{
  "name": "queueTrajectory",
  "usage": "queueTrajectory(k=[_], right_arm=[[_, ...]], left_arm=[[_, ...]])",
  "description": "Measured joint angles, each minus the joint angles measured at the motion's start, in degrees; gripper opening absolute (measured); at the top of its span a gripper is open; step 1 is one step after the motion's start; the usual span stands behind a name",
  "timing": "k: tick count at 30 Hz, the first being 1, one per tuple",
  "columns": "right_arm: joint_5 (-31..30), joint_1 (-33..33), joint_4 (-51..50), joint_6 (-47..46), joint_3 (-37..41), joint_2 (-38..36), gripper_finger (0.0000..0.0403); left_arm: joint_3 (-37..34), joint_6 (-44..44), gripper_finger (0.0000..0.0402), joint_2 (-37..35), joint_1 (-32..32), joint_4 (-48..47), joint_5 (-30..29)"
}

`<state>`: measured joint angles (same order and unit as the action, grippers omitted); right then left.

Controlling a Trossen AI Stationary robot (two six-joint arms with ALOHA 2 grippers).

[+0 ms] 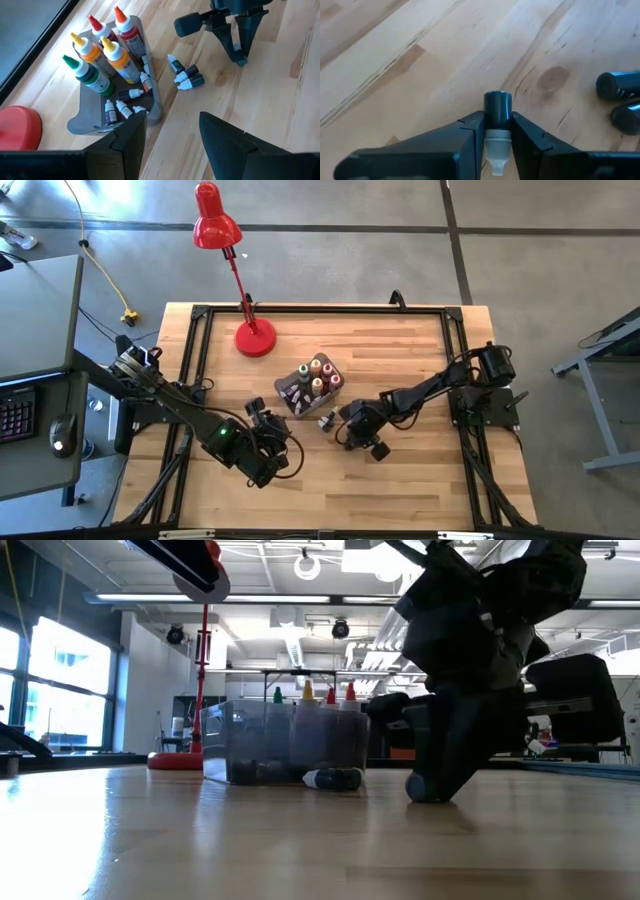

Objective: Pick & Place food coloring
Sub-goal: Put the bottom small green food coloring bottle into the bin, then put the small green food coloring bottle into the bin

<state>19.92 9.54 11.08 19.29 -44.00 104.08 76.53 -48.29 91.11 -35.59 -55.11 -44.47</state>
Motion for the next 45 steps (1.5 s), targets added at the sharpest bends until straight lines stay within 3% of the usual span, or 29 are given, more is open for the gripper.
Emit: queueTrajectory(k=[8, 12, 17, 21, 29, 35, 42, 45], right_arm=[[-15.3, -3.2, 0.2, 4.0, -9.5, -1.3, 0.0075], [-19.9, -7.0, -0.1, 6.9, -17.0, -1.3, 0.0074], [-16.5, -11.9, -4.8, 6.2, -24.0, -0.5, 0.0075], [-12.4, -13.0, -6.8, 6.9, -25.2, 1.9, 0.0089], [-24.0, -12.3, -7.4, 13.1, -25.2, 5.8, 0.0143], [-23.6, -10.3, -9.7, 12.8, -27.3, 3.0, 0.0174], [-26.5, -5.5, -25.9, 4.0, -31.4, -1.5, 0.0174], [-30.4, -3.6, -34.4, -5.1, -31.7, -3.1, 0.0175]], left_arm=[[0.0, 0.4, 0.0179, 0.0, 0.0, -0.6, 0.0], [0.0, 0.4, 0.0179, 0.0, 0.0, -0.5, 0.0], [0.0, 0.5, 0.0179, 0.0, 0.0, -0.5, 0.0], [0.0, 1.9, 0.0179, 0.0, 0.0, -0.5, -0.2], [0.0, 2.0, 0.0179, 0.0, 0.0, -0.5, -0.9], [0.0, 2.0, 0.0179, 0.0, 0.0, -0.4, -0.8], [0.0, 1.6, 0.0179, 0.0, 0.0, -0.4, -0.7], [0.0, 1.6, 0.0179, 0.0, 0.0, -0.5, -0.7]])
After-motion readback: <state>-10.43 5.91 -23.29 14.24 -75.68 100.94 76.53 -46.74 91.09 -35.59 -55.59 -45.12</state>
